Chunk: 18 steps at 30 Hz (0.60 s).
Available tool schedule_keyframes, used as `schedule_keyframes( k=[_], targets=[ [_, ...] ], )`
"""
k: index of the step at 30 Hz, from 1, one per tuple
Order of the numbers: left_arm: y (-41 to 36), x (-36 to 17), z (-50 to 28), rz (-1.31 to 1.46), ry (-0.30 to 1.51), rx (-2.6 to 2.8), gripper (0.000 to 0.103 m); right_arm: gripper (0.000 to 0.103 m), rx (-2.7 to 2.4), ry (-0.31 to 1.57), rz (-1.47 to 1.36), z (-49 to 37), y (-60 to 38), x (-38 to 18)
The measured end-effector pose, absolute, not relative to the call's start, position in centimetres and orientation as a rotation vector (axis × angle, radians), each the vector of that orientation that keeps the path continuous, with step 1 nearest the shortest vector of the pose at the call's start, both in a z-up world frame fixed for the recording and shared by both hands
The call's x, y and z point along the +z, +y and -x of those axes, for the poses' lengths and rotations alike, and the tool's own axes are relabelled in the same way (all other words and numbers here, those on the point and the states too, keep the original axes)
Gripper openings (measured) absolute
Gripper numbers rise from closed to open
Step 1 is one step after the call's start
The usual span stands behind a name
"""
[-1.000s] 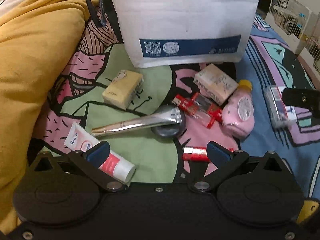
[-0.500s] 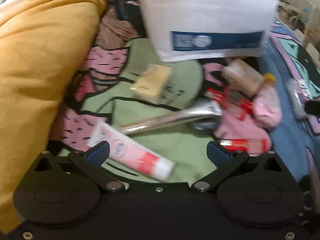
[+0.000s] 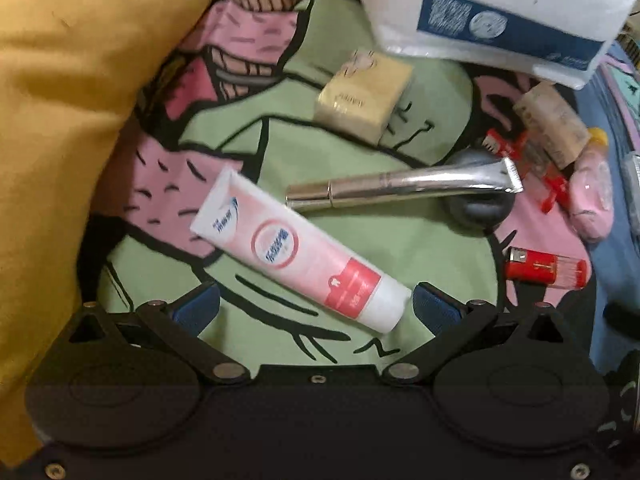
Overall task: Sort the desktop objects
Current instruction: 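Grasp the pink-and-white toothpaste tube with the left tool while the right tool grasps a red lighter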
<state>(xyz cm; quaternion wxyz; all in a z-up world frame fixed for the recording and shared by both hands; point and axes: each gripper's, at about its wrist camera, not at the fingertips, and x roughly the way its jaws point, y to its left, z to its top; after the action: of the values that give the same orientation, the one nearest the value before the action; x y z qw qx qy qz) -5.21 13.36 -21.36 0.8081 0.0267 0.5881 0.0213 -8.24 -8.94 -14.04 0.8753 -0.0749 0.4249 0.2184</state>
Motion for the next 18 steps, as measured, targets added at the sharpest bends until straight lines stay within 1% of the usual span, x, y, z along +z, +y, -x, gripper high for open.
schedule_keyframes(
  k=[7, 12, 18],
  targets=[
    [12.8, -22.6, 4.5, -0.011, 1.255, 0.093, 0.102, 0.103, 0.528, 0.885, 0.279, 8.4, -7.0, -15.7],
    [12.6, -23.1, 3.9, 0.012, 1.249, 0.125, 0.102, 0.103, 0.588, 0.887, 0.262, 8.2, -6.5, -16.3],
    [13.5, -24.2, 3.1, 0.084, 1.285, 0.160, 0.102, 0.103, 0.599, 0.885, 0.314, 7.8, -5.5, -17.4]
  ],
)
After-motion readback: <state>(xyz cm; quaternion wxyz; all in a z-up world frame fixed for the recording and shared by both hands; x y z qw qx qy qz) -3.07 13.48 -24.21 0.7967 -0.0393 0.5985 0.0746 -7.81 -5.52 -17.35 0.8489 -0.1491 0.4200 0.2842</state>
